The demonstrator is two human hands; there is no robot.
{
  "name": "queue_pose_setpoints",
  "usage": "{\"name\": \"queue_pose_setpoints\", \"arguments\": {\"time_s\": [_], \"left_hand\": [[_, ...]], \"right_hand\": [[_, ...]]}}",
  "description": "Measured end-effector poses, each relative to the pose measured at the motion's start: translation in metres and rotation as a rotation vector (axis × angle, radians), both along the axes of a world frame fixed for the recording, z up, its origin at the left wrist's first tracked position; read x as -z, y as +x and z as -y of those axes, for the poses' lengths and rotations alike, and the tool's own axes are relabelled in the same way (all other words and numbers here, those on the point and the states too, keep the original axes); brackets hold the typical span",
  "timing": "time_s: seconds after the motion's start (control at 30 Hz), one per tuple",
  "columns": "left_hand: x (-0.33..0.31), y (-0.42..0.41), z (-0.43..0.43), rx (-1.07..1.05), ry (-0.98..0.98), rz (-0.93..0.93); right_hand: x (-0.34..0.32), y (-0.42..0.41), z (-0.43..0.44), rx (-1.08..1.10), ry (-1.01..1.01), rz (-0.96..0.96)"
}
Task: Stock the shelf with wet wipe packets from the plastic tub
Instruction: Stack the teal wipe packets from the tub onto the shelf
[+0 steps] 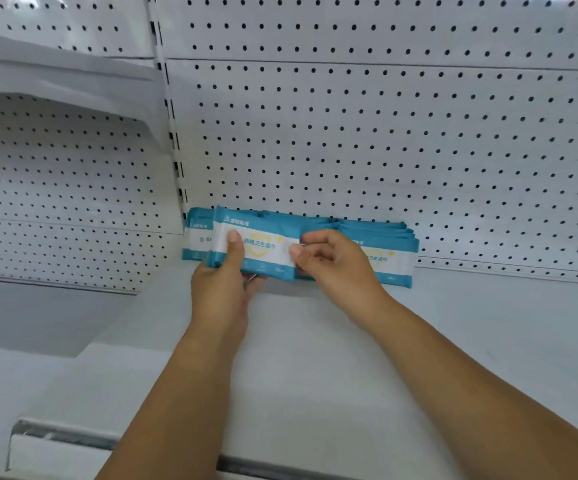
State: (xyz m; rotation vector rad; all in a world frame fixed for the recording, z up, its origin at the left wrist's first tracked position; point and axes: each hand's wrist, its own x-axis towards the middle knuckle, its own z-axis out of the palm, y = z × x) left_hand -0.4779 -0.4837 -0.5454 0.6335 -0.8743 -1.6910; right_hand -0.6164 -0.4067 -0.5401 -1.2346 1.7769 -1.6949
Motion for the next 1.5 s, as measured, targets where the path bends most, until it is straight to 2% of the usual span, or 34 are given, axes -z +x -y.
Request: {"name": "queue_pose_setpoints", "arguments": {"time_s": [0.13,0.2,0.3,0.4,0.5,0.63,0.73,0.87,1.03,1.27,1.37,1.5], "left_hand": [[0.004,0.005,-0.003,-0.044,-0.192,0.210],[0.004,0.013,0.003,-0.055,-0.328,0.354],[0.000,0.027,0.019,-0.042,-0.422,0.537],[-0.005,0.043,0.044,-0.122,-0.471,0.684],[-0.004,0.055,0.073,-0.198,-0.478,0.800],[0.003,0.054,0.098,-0.179,-0.454,0.852],[0.012,0.045,0.112,-0.161,-0.465,0.861],[0.023,0.033,0.127,-0.213,-0.535,1.035],[0.027,0.025,0.129,-0.284,-0.583,1.055],[0.027,0.029,0.123,-0.298,-0.571,0.989],[0.023,0.035,0.113,-0.336,-0.569,1.026],[0.013,0.051,0.092,-0.369,-0.681,1.102]], "right_hand": [[-0.003,-0.002,-0.001,0.052,-0.048,0.009],[0.000,-0.002,0.000,0.058,-0.052,-0.028],[0.006,0.004,0.007,0.031,-0.044,-0.097],[0.013,0.013,0.015,0.054,-0.043,-0.304],[0.019,0.014,0.019,0.109,0.105,-0.572],[0.018,0.011,0.020,0.161,0.269,-0.783],[0.018,0.007,0.020,0.165,0.272,-0.829],[0.021,0.005,0.019,0.165,0.264,-0.876],[0.024,0.004,0.020,0.149,0.290,-0.974],[0.027,0.003,0.018,0.138,0.257,-0.957],[0.024,0.002,0.014,0.159,0.169,-0.878],[0.013,0.005,0.009,0.175,0.156,-0.827]]}}
